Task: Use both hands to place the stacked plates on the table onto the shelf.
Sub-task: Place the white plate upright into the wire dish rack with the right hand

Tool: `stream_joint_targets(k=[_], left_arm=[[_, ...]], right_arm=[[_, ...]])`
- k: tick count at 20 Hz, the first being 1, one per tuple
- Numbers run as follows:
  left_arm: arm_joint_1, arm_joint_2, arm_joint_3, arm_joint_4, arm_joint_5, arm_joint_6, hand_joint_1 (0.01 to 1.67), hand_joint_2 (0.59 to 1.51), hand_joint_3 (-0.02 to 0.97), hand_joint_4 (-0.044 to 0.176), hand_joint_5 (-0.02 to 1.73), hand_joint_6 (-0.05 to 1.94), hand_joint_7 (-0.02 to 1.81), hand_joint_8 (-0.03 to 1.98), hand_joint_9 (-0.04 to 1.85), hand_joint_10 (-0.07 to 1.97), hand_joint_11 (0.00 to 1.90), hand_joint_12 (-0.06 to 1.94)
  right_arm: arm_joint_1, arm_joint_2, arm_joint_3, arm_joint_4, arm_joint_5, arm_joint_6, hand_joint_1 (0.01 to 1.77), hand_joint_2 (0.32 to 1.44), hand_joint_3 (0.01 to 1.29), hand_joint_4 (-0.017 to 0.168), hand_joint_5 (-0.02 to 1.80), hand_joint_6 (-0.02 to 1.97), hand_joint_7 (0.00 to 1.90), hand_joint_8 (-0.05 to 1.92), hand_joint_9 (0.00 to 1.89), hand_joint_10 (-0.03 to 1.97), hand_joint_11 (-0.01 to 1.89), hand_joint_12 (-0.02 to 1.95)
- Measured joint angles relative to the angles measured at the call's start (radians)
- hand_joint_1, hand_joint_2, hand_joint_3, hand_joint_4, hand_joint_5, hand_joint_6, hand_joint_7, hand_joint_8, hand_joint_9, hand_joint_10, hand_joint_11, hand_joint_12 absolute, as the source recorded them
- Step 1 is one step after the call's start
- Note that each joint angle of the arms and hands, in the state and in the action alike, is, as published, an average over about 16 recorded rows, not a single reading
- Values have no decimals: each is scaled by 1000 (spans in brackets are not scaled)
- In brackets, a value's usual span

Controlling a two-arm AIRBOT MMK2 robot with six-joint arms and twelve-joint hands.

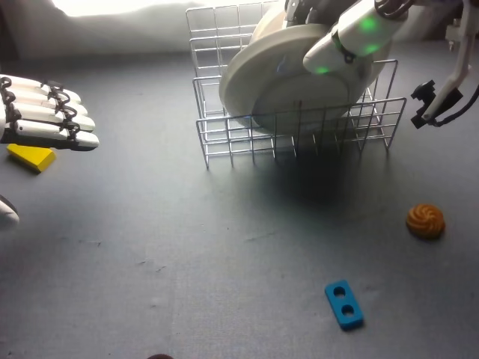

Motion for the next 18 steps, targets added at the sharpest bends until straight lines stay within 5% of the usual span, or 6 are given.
stream_joint_targets(k=[5, 14, 18], left_arm=[[0, 0, -1, 1, 0, 0, 18, 1079, 20, -3, 24, 9, 26, 0, 14, 12, 18, 6], [-1, 0, -1, 1, 0, 0, 19, 1079, 20, -3, 24, 9, 32, 0, 15, 13, 17, 7], [-1, 0, -1, 1, -1, 0, 18, 1079, 20, -3, 24, 9, 33, -1, 18, 13, 17, 7]], right_arm=[[-14, -2, 2, 0, -13, -1, 1314, 1017, 12, -8, 934, 784, 1126, 417, 1077, 614, 761, 1278], [-15, -2, 4, 0, -32, -1, 1164, 1037, 11, -5, 911, 380, 1055, 85, 1054, 73, 579, 1285], [1, 2, 5, 0, -33, -5, 1113, 1032, 11, -4, 899, 158, 1017, 10, 1025, 42, 523, 1272]])
